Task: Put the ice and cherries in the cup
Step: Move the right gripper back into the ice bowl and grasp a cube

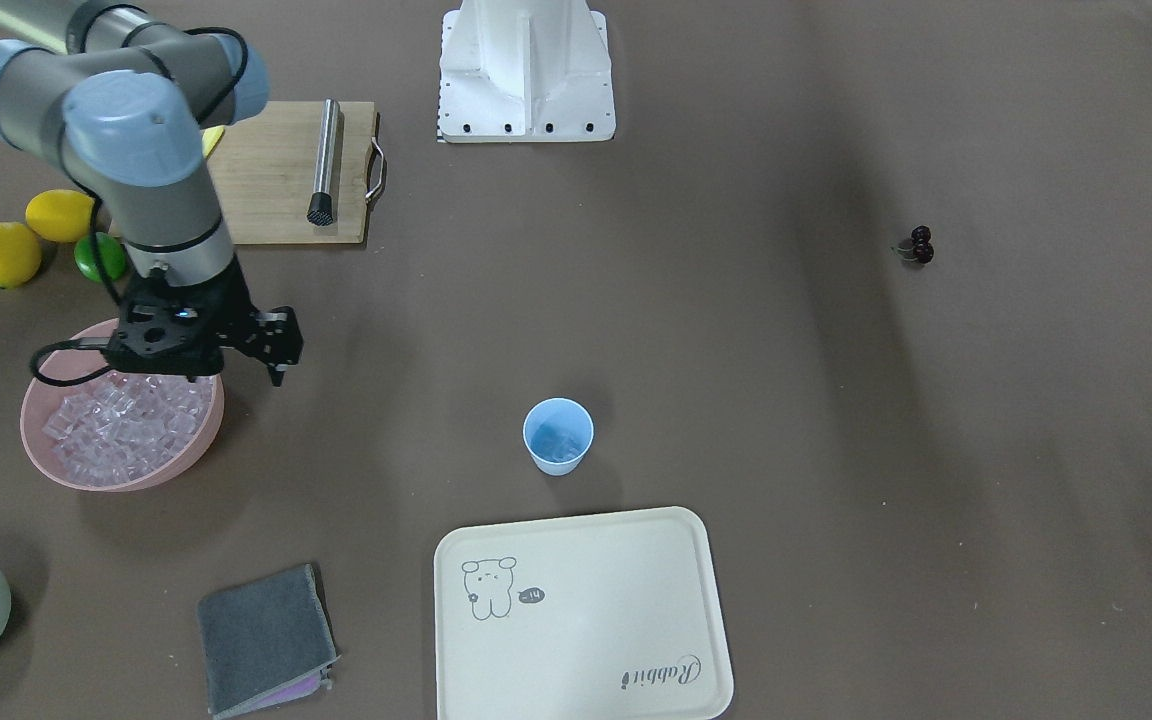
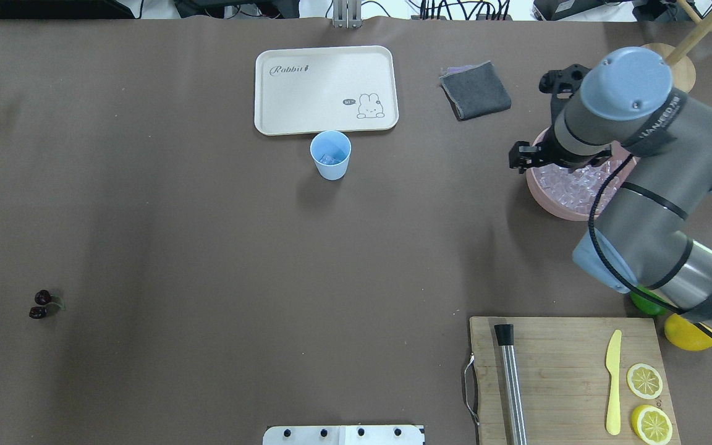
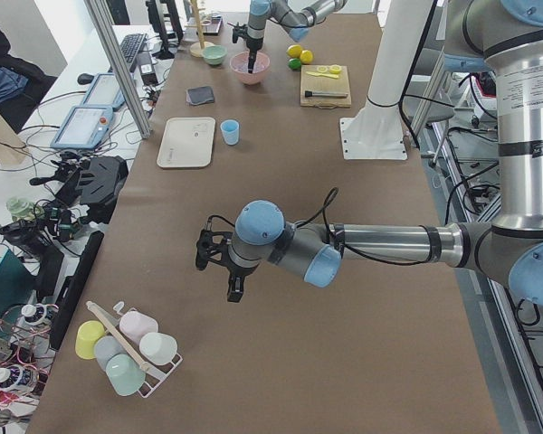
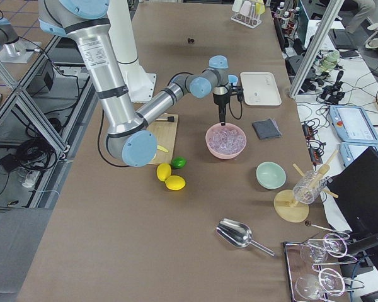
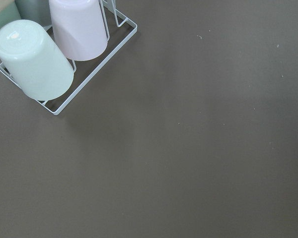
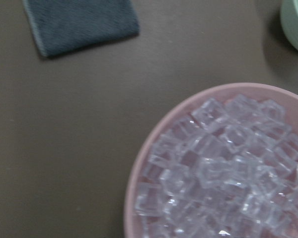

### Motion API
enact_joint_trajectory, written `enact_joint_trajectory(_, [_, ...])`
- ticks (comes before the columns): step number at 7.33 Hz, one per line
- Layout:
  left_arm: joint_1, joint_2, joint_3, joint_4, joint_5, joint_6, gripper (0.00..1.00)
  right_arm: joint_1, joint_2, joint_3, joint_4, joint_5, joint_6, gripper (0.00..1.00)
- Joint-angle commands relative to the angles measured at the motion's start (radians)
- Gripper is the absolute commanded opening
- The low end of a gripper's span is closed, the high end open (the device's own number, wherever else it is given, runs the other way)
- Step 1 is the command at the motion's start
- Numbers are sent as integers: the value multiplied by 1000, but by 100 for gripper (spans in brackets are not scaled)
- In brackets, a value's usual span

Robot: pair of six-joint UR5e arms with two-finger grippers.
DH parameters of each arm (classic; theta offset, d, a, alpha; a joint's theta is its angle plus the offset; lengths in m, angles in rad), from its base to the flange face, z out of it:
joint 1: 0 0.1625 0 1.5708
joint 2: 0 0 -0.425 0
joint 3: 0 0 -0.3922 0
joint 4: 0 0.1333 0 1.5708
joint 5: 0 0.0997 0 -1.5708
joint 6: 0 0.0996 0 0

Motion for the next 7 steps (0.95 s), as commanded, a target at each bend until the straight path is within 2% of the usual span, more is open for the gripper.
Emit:
enact_joint_trajectory(1, [0, 14, -6, -31, -1, -7, 98, 18, -47, -3, 1, 2, -24, 87])
enact_joint_trajectory(2, [-1, 14, -7, -33, -1, -4, 98, 21, -49, -14, 1, 2, -24, 84])
enact_joint_trajectory(3, [-1, 16, -7, -46, -1, -6, 98, 24, -52, -43, 1, 1, -24, 76])
enact_joint_trajectory(4, [-1, 28, -6, -60, -1, -4, 98, 32, -50, -80, 4, 1, -27, 75])
enact_joint_trajectory(6, [-1, 45, -9, -83, -1, -6, 98, 37, -47, -88, 28, 4, -11, 70])
enact_joint_trajectory(7, [-1, 45, -10, -88, -1, -6, 98, 37, -50, -103, 41, 4, -11, 55])
